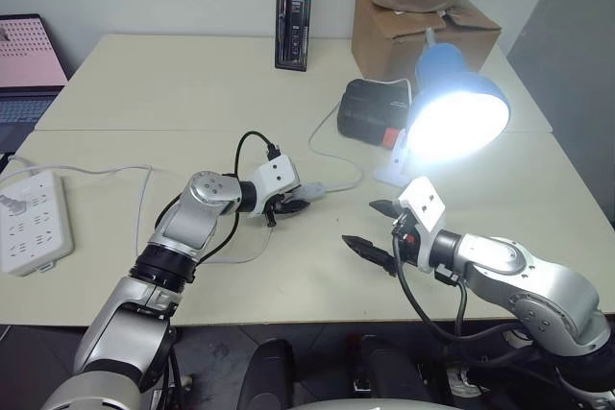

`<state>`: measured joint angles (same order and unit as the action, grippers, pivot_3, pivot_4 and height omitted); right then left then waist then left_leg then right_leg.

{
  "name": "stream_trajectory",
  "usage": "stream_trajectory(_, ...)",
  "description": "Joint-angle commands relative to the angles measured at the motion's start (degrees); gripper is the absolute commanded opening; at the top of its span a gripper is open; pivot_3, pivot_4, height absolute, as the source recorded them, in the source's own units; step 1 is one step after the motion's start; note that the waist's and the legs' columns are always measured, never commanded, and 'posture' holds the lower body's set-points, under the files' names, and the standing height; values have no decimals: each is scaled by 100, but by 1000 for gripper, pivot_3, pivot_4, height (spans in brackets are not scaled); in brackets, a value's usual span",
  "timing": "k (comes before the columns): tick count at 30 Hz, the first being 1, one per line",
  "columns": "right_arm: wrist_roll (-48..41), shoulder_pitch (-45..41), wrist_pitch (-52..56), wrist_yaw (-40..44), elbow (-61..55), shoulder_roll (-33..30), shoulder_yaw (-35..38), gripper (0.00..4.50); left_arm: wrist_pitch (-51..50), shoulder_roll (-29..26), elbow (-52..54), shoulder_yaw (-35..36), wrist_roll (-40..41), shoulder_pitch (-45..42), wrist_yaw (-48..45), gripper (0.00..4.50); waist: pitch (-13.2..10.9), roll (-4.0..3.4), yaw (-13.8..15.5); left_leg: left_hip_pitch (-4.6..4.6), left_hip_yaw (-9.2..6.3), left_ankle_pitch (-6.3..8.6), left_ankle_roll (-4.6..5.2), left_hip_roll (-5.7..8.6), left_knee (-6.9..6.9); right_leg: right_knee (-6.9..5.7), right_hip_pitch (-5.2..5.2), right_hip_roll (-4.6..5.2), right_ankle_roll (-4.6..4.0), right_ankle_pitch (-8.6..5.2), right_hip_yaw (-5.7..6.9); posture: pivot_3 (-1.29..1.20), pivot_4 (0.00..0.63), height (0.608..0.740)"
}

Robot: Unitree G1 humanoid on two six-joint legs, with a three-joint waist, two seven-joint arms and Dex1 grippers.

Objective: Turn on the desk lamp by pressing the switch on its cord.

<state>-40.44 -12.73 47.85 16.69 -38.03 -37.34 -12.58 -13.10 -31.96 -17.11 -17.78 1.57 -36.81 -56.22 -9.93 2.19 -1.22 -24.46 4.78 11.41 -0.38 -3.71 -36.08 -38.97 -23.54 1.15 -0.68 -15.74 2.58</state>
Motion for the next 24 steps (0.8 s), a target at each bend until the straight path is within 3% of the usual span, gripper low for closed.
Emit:
stream_trajectory(1,188,-7,-156,228,-114,1,132,4500,18,0,253,251,196,41,-140,2767,0,0,0,0,1,0,0,0,0,0,0,0,0,0,-1,0,150,740)
stream_trajectory(9,678,-60,-570,871,187,-126,189,4500,-313,-378,1177,930,560,412,-74,4481,0,0,-10,1,-1,0,-1,-1,-2,-1,0,0,0,0,1,0,150,740)
stream_trajectory(19,1358,-107,-1878,2234,1214,-711,736,4500,-1567,-1734,3224,3084,1713,2170,-227,4481,-2,1,-32,9,3,0,-1,-4,2,0,2,1,-1,0,-3,0,150,740)
stream_trajectory(24,1537,186,-2384,2761,1590,-999,1118,4500,-2275,-1801,4089,3967,2377,3350,-172,4481,-3,1,2,12,6,0,-2,-2,1,4,10,10,-1,-1,-1,0,150,740)
